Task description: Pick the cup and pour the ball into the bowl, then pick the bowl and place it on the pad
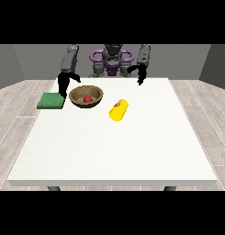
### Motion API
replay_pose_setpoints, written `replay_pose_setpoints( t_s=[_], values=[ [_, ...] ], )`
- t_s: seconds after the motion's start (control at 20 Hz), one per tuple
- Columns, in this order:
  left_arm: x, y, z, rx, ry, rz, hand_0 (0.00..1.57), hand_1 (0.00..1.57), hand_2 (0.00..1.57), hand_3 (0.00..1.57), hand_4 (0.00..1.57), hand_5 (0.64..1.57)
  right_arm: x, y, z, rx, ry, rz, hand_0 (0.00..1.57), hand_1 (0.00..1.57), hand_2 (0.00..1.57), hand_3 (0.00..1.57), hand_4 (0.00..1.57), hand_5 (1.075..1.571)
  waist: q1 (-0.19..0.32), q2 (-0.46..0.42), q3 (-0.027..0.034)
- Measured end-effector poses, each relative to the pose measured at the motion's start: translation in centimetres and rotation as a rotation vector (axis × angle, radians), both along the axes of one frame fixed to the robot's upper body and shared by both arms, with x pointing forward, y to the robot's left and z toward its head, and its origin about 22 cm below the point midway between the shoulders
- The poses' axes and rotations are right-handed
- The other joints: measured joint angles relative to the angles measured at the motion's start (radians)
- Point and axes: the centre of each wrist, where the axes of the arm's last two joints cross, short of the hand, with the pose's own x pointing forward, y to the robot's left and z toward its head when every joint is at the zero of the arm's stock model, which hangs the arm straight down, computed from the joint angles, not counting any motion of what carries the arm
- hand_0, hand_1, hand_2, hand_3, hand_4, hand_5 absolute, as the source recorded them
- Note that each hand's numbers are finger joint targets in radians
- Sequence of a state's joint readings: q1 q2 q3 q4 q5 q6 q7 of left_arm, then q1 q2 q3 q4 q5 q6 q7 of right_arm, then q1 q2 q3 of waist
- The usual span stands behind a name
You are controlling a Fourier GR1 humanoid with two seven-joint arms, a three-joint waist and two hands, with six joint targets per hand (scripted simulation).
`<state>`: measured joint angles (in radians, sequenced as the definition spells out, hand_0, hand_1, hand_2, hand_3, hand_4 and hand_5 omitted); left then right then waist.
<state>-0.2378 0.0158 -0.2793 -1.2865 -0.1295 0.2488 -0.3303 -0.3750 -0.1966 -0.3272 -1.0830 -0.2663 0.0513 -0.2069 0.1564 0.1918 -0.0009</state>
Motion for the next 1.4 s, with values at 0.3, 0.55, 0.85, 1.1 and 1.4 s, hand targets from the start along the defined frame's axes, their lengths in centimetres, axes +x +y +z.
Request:
replay_pose_setpoints(
  t_s=[0.3, 0.55, 0.85, 1.1, 1.4],
  values=[
    [-0.2, 1.1, 1.2, -0.007, 0.009, -0.006, 0.0, 0.0, 0.0, 0.0, 0.94, 1.43, 0.4, 0.1, -3.1, 0.002, 0.048, -0.002, 0.0, 0.0, 0.0, 0.0, 0.39, 1.57, 0.004, -0.022, 0.0011],
    [-0.3, 1.4, 2.8, -0.007, -0.019, -0.015, 0.0, 0.0, 0.0, 0.0, 0.96, 1.43, -0.8, -0.5, -6.3, 0.006, 0.059, -0.001, 0.0, 0.0, 0.0, 0.0, 0.35, 1.571, 0.003, -0.008, 0.0017],
    [-0.7, 1.2, 3.7, -0.004, -0.025, -0.017, 0.0, 0.0, 0.0, 0.0, 0.96, 1.425, -0.7, 0.2, -7.9, 0.011, 0.058, 0.011, 0.0, 0.0, 0.0, 0.0, 0.37, 1.571, -0.002, -0.002, -0.0051],
    [-0.5, 2.1, 4.3, -0.001, -0.047, -0.024, 0.0, 0.0, 0.0, 0.0, 0.95, 1.424, 0.0, 1.2, -8.1, 0.038, 0.038, -0.008, 0.0, 0.0, 0.0, 0.0, 0.5, 1.56, 0.002, 0.015, -0.0076],
    [-1.0, 1.3, 5.3, 0.0, -0.086, -0.04, 0.0, 0.0, 0.0, 0.0, 0.95, 1.416, -0.4, 0.8, -8.7, 0.119, 0.028, -0.113, 1.57, 1.57, 1.57, 1.34, 0.93, 1.45, 0.021, 0.029, -0.0246]
  ],
)
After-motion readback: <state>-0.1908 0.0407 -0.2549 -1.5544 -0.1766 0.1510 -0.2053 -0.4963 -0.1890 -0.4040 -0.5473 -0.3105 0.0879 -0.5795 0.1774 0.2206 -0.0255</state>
